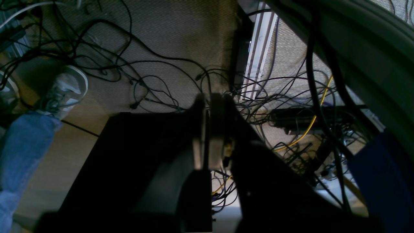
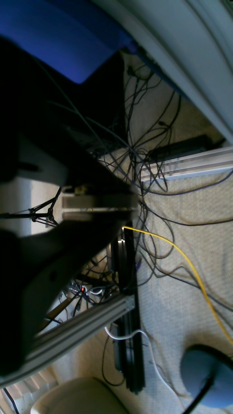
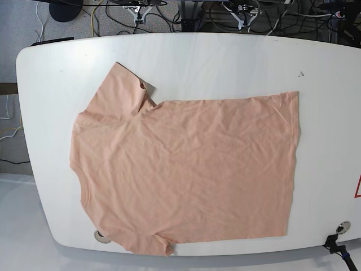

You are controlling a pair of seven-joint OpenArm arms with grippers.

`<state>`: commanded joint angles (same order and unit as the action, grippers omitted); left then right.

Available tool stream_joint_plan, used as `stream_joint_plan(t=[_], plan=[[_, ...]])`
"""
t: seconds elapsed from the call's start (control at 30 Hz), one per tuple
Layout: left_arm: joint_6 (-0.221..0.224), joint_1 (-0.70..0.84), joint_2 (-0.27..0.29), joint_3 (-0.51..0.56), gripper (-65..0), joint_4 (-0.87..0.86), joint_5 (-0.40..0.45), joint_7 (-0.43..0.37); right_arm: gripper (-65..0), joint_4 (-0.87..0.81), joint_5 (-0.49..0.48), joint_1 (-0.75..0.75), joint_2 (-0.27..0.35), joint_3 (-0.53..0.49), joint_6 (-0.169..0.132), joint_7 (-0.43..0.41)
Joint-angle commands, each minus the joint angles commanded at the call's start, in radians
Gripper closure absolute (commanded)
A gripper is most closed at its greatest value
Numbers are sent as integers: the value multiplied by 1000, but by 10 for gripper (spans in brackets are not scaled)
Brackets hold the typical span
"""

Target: Fold the T-shirt properly

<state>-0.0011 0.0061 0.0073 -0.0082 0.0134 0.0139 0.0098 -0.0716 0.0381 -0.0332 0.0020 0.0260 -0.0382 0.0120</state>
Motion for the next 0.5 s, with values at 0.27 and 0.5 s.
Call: stream_joint_plan(t=[0.27, 0.5], plan=[[-2, 2, -1, -2, -10, -5, 0, -11, -63, 0, 5, -2, 3, 6, -4, 2], [-1, 2, -2, 0, -11, -3, 1, -10, -63, 0, 6, -4, 3, 4, -6, 4]])
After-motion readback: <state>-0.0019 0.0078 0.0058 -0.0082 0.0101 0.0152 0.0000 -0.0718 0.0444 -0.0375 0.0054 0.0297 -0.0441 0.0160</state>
